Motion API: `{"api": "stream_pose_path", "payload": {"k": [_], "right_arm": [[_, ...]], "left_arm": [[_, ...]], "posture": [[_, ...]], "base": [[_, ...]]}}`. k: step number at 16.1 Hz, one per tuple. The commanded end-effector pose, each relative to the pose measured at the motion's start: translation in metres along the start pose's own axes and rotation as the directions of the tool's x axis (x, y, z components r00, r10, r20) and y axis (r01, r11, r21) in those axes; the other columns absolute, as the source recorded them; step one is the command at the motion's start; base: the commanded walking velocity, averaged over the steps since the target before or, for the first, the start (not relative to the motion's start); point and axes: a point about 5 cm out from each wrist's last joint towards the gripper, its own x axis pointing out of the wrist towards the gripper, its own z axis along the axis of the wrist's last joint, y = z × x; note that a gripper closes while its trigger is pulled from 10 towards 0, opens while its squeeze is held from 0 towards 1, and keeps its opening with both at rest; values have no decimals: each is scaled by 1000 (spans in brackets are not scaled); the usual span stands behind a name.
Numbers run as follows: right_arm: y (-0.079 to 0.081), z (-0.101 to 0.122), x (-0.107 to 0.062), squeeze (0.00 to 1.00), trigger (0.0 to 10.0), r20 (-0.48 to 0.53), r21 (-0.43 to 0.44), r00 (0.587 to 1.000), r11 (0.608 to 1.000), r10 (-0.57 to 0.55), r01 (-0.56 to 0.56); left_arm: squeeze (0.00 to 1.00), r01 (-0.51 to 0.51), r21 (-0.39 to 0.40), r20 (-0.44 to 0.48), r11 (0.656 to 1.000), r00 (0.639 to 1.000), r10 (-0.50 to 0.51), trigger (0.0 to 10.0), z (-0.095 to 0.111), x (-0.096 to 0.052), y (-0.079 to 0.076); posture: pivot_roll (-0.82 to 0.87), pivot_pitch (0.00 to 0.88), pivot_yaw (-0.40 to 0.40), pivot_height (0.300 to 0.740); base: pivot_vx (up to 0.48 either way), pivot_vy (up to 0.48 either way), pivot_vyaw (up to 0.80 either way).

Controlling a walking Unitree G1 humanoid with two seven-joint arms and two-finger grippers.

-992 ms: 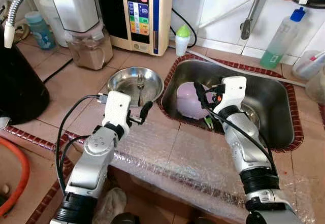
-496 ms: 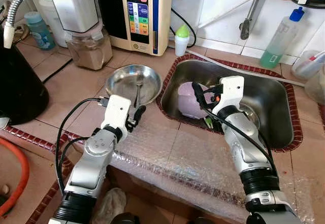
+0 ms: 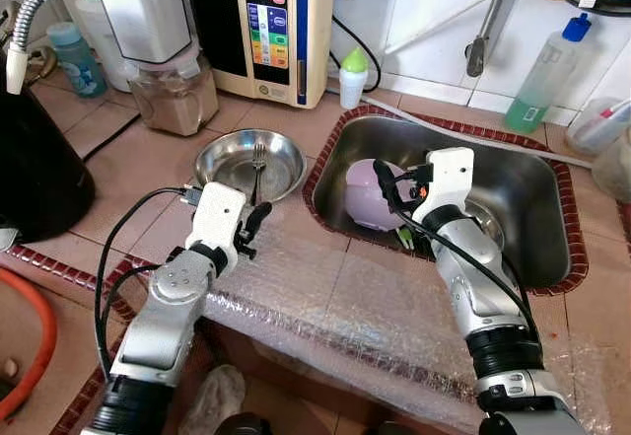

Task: Kitchen organization

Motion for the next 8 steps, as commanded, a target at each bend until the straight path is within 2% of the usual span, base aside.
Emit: {"api": "stream_pose_path", "payload": {"k": [1, 4, 8], "right_arm": [[0, 5, 1, 0, 10000, 13, -7, 1000, 1000, -1, 1], [0, 5, 1, 0, 10000, 14, -11, 1000, 1000, -4, 4], [-1, 5, 1, 0, 10000, 16, -15, 1000, 1000, -9, 10]], "left_arm": [[0, 52, 4, 32, 999, 998, -52, 0, 6, -2, -2], [0, 137, 21, 70, 990, 988, -138, 0, 10, -4, -4], [0, 129, 43, 124, 991, 983, -133, 0, 16, -5, 1]], "posture": [[-7, 0, -2, 740], [-7, 0, -2, 740], [-7, 0, -2, 740]], "base": [[0, 0, 0], [0, 0, 0], [0, 0, 0]]}}
